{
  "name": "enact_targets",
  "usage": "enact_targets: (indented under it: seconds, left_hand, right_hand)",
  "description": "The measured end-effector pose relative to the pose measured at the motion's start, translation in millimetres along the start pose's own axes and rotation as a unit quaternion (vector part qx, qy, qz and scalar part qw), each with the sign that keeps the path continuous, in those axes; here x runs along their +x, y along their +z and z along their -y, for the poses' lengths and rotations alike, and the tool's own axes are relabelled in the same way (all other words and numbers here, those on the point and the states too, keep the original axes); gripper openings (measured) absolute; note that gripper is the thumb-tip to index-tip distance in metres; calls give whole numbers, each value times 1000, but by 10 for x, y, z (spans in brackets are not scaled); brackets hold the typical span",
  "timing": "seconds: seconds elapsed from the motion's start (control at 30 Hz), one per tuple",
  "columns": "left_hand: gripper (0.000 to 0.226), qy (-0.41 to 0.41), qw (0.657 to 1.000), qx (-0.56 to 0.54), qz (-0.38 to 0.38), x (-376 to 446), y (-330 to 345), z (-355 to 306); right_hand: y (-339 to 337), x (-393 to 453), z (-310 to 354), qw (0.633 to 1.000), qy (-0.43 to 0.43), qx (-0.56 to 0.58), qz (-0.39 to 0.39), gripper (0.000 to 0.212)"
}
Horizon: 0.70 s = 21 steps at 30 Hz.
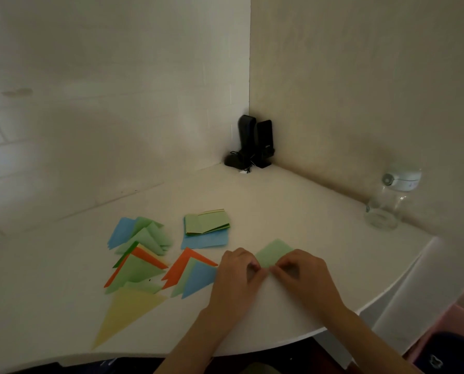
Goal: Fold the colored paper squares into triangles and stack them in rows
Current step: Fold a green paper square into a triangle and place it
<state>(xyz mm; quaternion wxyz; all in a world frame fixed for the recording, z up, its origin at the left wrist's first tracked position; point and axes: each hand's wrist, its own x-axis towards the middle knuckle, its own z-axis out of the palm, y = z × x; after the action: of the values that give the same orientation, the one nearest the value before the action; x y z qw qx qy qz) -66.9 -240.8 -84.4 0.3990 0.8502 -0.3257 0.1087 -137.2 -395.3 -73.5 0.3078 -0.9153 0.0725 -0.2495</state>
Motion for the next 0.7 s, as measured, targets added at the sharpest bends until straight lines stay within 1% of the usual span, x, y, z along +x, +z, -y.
enact_targets:
  seconds: [0.07, 0.13, 0.17, 0.23, 0.3, 0.4, 0.47, 0.57, 0.7]
  left_hand:
    - [20, -9, 1000, -3, -7, 23, 15, -19]
    - [21, -33, 999, -9, -5, 47, 16, -38]
    - [23, -46, 999, -14, -1, 63, 10, -47]
    - [28, -70, 997, -26, 14, 104, -15, -57]
    - [29, -87, 995, -37, 32, 136, -55, -75]
    - [21, -98, 993, -45, 42, 151, -110, -92]
    - [19, -93, 994, -48, 43, 144, -139, -86]
    - [19, -89, 993, -52, 51, 134, -172, -97]
    - [16, -93, 992, -46, 72, 134, -210, -100]
  right_hand:
    - [9, 10, -2, 1000, -1, -7, 1, 24]
    - [21, 17, -23, 1000, 0, 1, 0, 14]
    - [21, 23, -31, 1000, 6, 13, 1, 14]
    - [3, 41, -37, 999, 26, 38, 16, 24]
    - [-12, 66, -21, 998, 34, 36, 36, 30]
    - [-37, 108, -16, 996, 48, 40, 65, 33]
    - [-52, 123, -48, 994, 52, 50, 79, 33]
    - [-81, 128, -75, 993, 48, 44, 100, 27]
    - [-82, 135, -32, 992, 69, 21, 99, 12]
